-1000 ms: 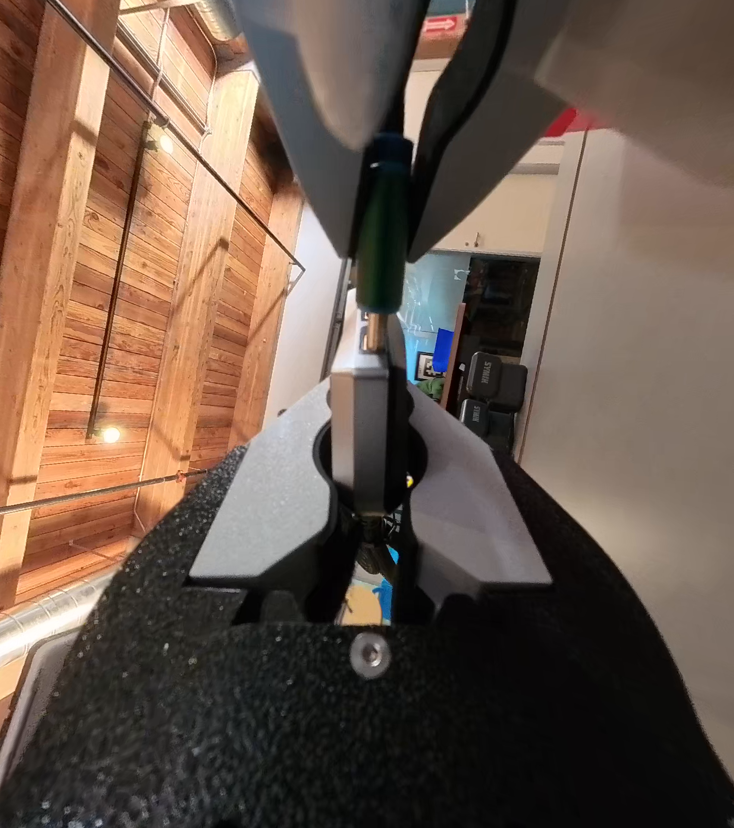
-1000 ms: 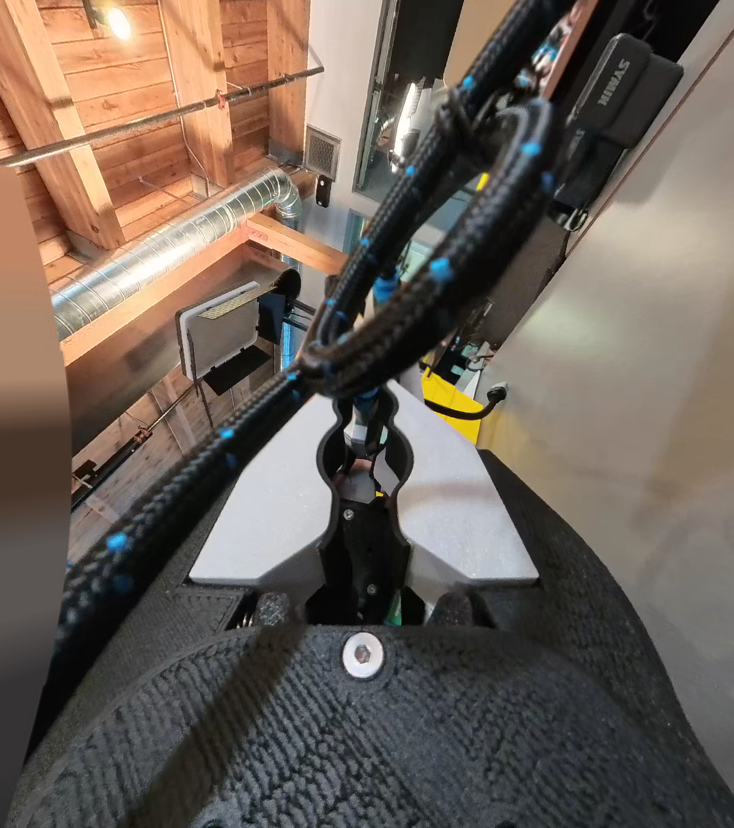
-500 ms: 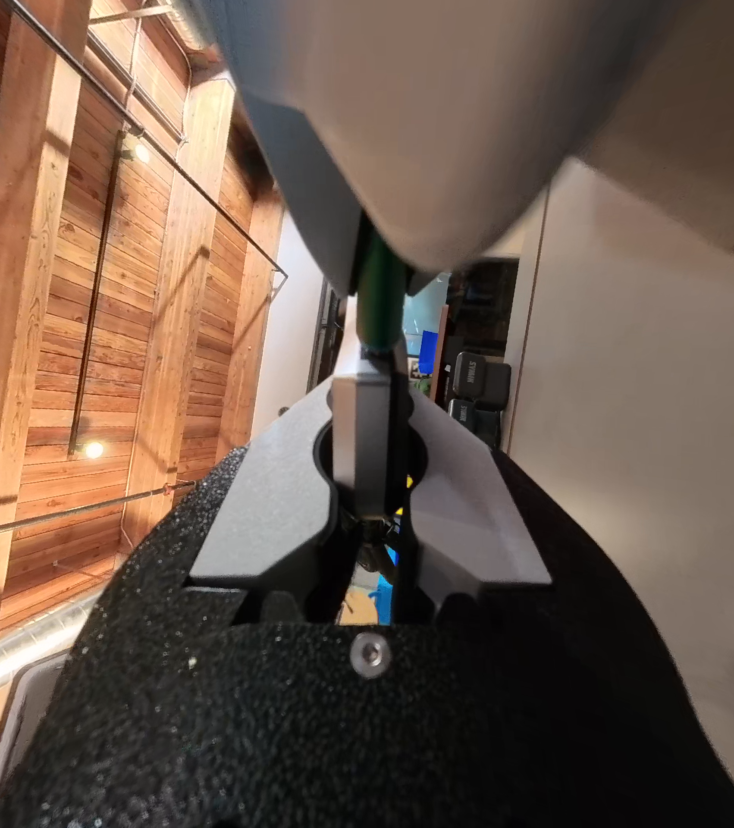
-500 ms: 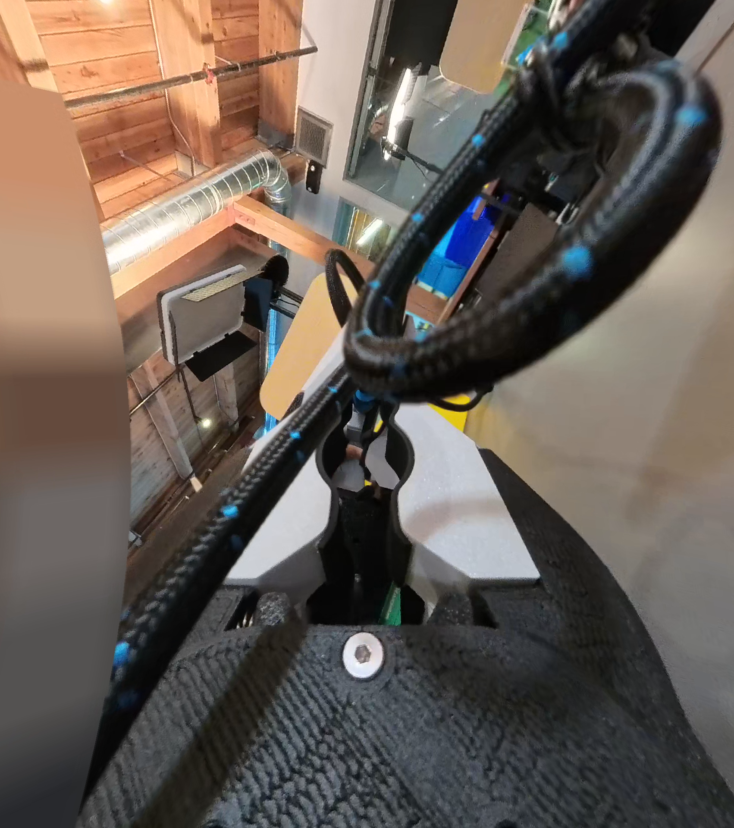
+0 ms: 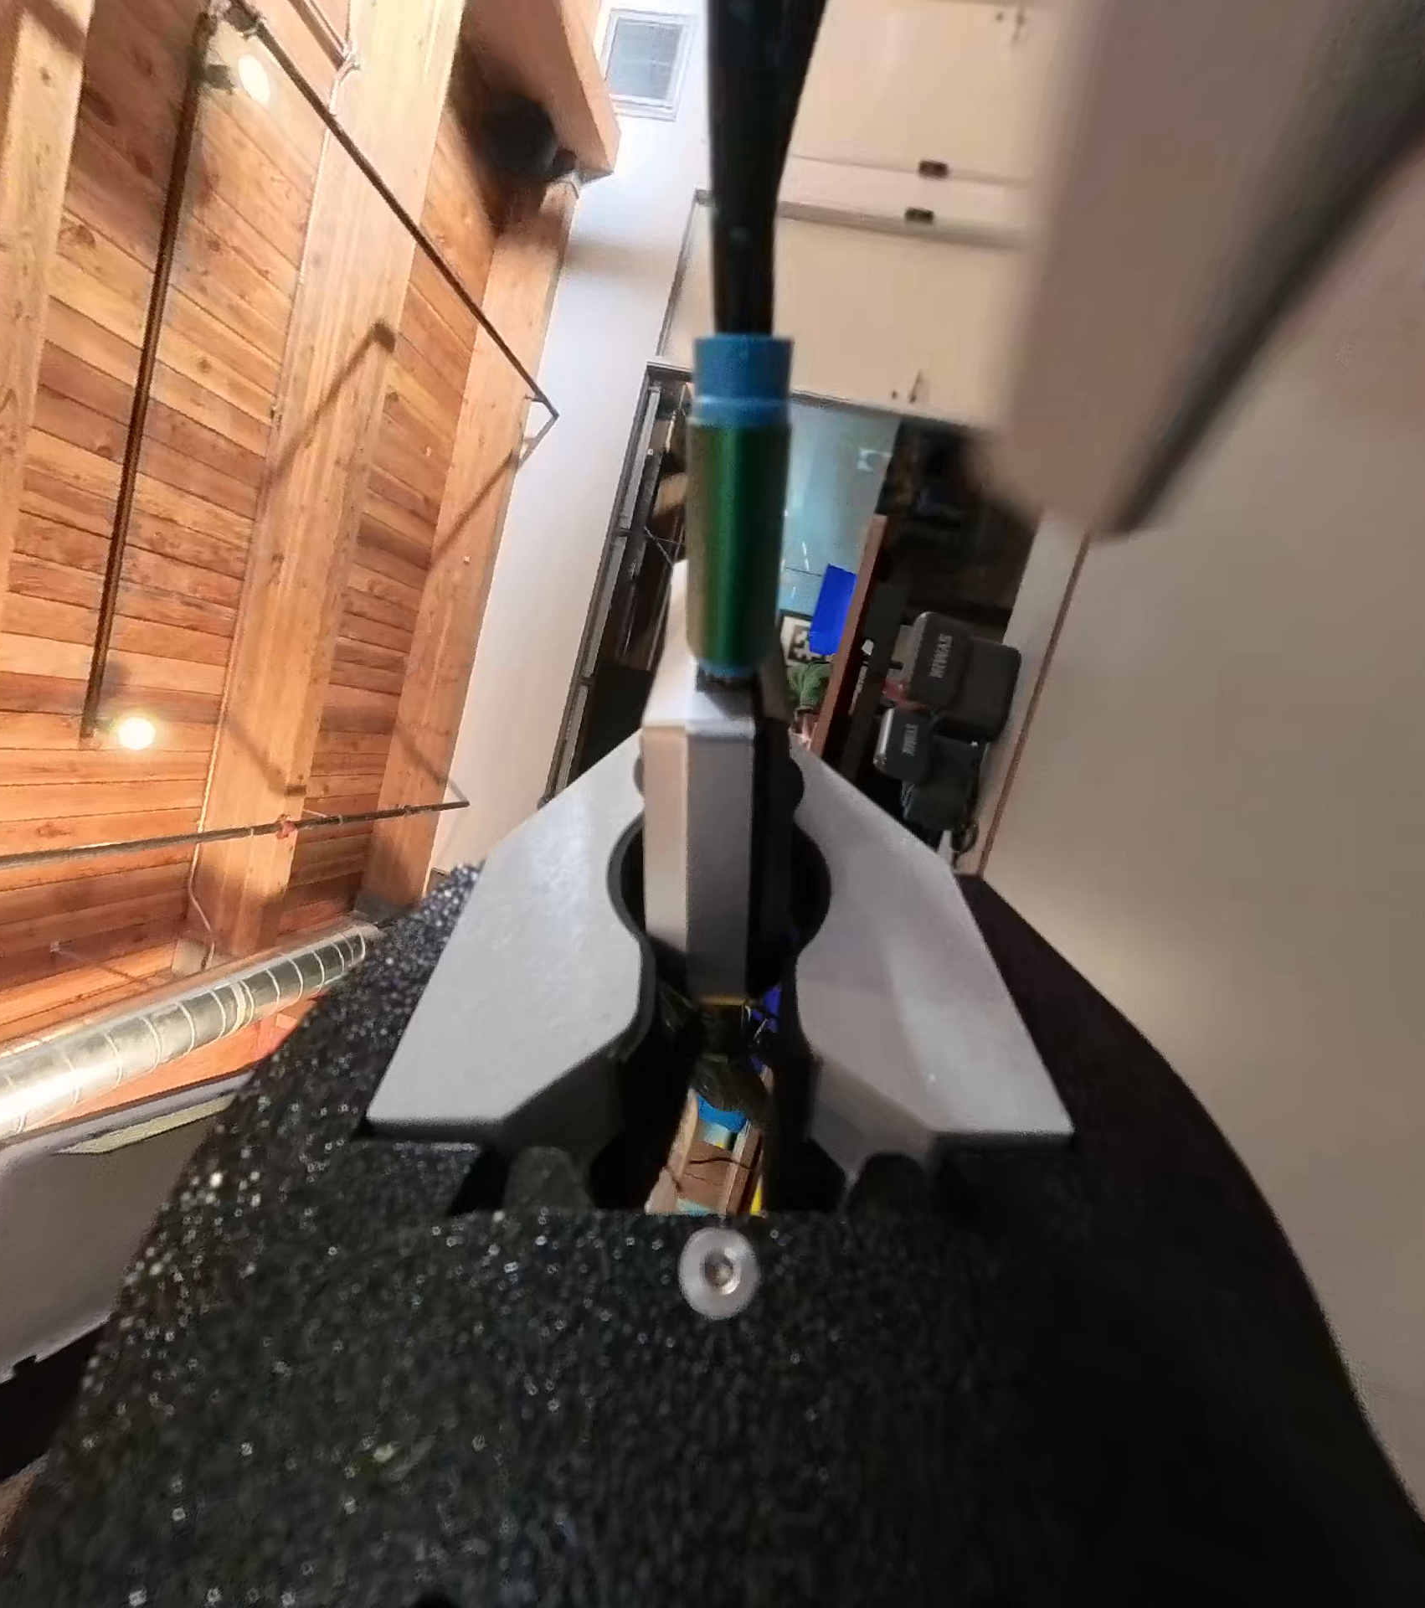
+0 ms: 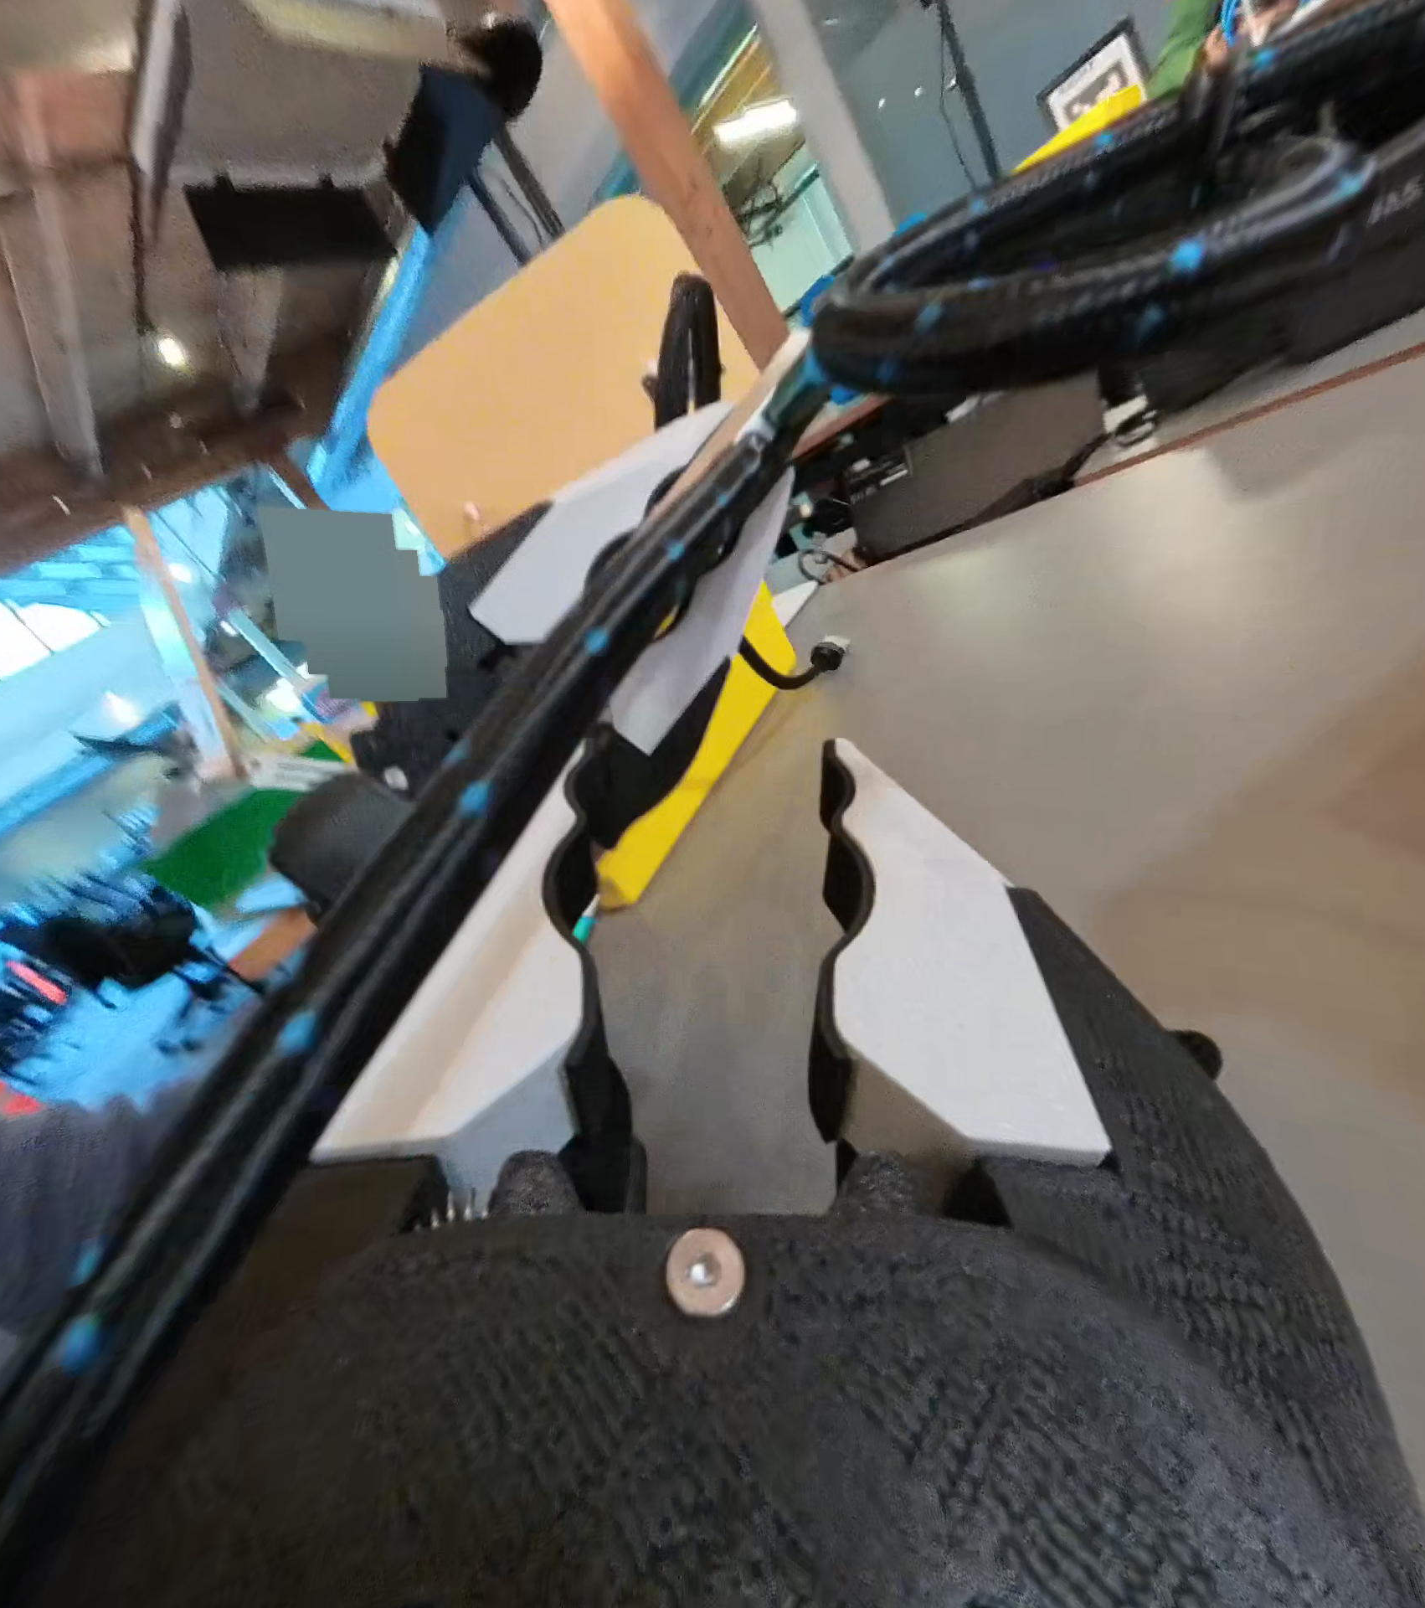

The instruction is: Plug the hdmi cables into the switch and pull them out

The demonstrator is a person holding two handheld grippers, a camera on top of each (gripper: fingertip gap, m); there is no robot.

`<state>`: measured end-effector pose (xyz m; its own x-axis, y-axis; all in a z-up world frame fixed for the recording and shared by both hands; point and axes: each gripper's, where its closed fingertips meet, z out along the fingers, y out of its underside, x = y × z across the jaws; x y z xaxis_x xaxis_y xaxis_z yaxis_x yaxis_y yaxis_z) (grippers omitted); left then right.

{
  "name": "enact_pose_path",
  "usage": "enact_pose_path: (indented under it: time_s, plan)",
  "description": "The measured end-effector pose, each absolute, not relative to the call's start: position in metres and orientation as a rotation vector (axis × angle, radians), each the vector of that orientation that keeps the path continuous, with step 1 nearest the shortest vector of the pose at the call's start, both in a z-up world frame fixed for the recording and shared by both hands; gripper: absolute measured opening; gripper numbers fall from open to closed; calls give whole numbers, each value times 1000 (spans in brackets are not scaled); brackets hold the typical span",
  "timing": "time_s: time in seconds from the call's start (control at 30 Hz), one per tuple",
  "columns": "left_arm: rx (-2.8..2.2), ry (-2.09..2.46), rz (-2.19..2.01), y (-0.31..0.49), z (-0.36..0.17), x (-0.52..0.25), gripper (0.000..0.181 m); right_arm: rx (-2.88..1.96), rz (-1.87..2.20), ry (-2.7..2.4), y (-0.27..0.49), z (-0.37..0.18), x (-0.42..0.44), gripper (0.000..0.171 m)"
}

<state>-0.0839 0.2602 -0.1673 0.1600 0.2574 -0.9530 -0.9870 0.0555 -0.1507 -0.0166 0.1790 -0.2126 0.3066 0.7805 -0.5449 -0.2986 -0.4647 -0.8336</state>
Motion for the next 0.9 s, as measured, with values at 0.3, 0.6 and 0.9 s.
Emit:
enact_pose_path:
  time_s: [0.3, 0.6, 0.9]
  plan:
    - [-1040, 873, 1172, 251, -137, -86, 21, -1649, 1024, -870, 166, -240, 16, 63]
    - [-1151, 747, 1115, 261, -109, -118, 20, -1585, 183, -1064, 208, -231, 121, 75]
    - [-1231, 1016, 588, 261, -102, -76, 20, -768, 32, -1165, 133, -30, 127, 68]
